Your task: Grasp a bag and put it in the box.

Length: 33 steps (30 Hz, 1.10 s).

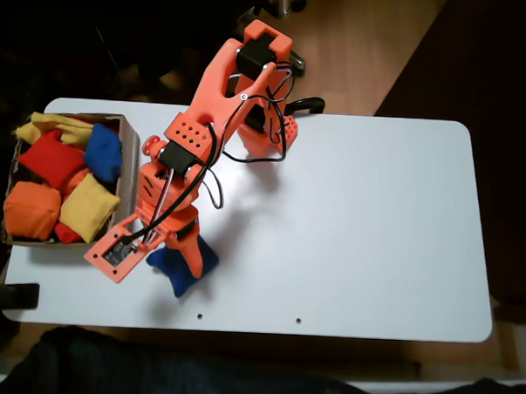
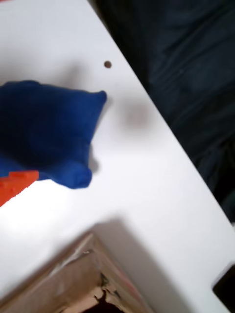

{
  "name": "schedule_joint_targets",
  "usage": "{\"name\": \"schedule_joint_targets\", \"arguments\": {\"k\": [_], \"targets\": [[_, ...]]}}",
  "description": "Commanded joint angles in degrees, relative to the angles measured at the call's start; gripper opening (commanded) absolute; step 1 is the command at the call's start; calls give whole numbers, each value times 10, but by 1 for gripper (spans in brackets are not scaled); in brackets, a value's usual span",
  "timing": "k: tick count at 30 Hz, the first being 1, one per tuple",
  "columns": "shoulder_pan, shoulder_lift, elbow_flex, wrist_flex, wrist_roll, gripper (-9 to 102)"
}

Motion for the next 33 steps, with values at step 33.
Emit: {"name": "schedule_joint_targets", "arguments": {"k": [33], "targets": [[9,110,172,-214,-1,71]]}}
